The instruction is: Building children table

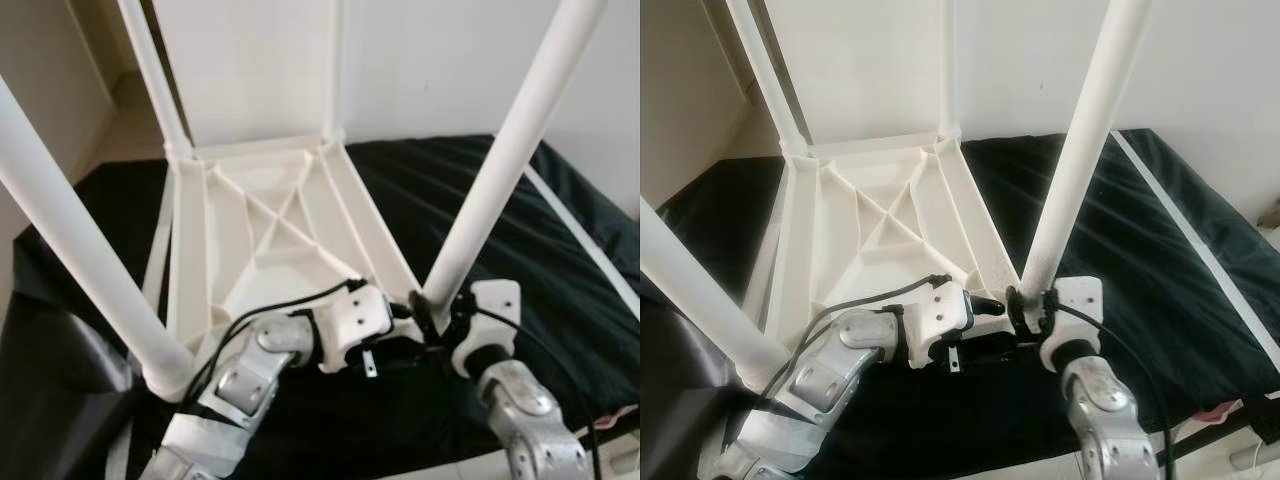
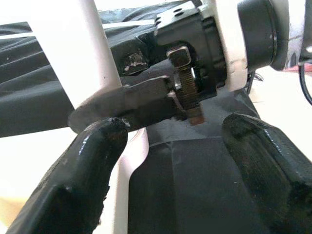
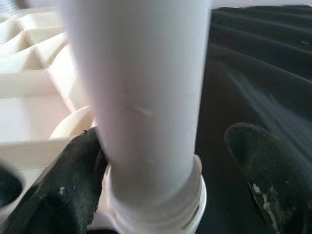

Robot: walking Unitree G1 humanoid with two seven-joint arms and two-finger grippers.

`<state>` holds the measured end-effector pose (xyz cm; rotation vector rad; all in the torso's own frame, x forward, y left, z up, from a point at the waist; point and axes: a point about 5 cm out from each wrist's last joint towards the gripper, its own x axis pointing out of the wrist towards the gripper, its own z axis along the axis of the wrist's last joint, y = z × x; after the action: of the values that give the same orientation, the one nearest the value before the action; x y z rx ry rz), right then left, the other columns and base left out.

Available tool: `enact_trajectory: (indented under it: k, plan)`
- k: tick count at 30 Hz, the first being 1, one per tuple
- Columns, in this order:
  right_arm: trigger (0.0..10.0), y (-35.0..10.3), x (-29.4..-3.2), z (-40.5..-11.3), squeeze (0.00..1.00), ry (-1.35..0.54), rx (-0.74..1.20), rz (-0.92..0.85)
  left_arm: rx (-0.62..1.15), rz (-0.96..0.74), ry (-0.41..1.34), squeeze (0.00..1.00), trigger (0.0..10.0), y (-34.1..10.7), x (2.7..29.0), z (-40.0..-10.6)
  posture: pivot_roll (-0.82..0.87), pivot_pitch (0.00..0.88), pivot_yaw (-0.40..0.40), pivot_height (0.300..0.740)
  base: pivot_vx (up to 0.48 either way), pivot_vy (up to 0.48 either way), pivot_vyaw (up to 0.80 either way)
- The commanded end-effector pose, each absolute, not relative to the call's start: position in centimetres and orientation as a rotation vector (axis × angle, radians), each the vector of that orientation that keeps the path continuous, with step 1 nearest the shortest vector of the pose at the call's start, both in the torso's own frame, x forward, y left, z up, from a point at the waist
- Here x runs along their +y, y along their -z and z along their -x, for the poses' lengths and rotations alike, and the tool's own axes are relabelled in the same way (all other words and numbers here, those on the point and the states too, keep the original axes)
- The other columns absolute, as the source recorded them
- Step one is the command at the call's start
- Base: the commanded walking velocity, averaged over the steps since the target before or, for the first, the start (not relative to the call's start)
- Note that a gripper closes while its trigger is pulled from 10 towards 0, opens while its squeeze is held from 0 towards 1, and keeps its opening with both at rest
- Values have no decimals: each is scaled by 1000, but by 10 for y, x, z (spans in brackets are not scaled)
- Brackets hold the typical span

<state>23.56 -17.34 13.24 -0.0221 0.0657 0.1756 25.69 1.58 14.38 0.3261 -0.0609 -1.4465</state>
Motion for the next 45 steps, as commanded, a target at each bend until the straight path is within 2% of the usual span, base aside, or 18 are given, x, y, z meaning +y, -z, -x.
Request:
enact_trajectory:
  k: [1,3,8,13,20,21,22,23,24,37,38,40,41,45]
  plan:
    - [10000,-133,-178,-235,0,-198,58,28,-77,-332,1411,0,10000,-146,15,-259,-100,0,7,740,0,0,0]
    - [10000,-135,-190,-237,0,-291,44,104,-79,-333,1415,0,10000,-146,15,-260,-103,0,8,740,0,0,0]
    - [10000,-139,-197,-244,0,-387,48,116,-82,-334,1418,0,10000,-146,14,-261,-105,0,10,740,0,0,0]
    - [10000,-138,-194,-255,0,-545,81,193,-92,-336,1414,0,10000,-149,13,-264,-99,0,6,740,0,0,0]
    - [10000,-135,-185,-275,0,-661,94,236,-100,-339,1399,0,10000,-151,14,-265,-76,0,-5,740,0,0,0]
    - [4510,-133,-183,-277,0,-682,98,241,-100,-340,1395,0,10000,-151,14,-265,-70,0,-7,740,0,0,0]
    - [1216,-132,-182,-279,0,-693,100,243,-100,-340,1392,0,10000,-151,14,-266,-66,0,-10,740,0,0,0]
    - [1216,-132,-182,-279,0,-693,100,243,-100,-340,1392,0,10000,-151,14,-266,-66,0,-10,740,0,0,0]
    - [0,-130,-181,-279,0,-710,110,239,-101,-340,1387,0,10000,-151,15,-266,-60,0,-13,740,0,0,0]
    - [0,-120,-187,-274,0,-746,152,228,-99,-341,1382,0,10000,-150,16,-266,-72,0,-10,740,0,0,0]
    - [2510,-121,-188,-273,0,-727,144,226,-100,-341,1383,0,10000,-150,16,-267,-81,0,-9,740,0,0,0]
    - [2510,-121,-188,-273,0,-727,144,226,-100,-341,1383,0,10000,-150,16,-267,-81,0,-9,740,0,0,0]
    - [10000,-124,-188,-271,0,-649,118,197,-103,-338,1386,0,10000,-150,15,-267,-92,0,-11,740,0,0,0]
    - [10000,-128,-186,-265,0,-535,104,157,-105,-336,1389,0,10000,-151,14,-267,-95,0,-12,740,0,0,0]
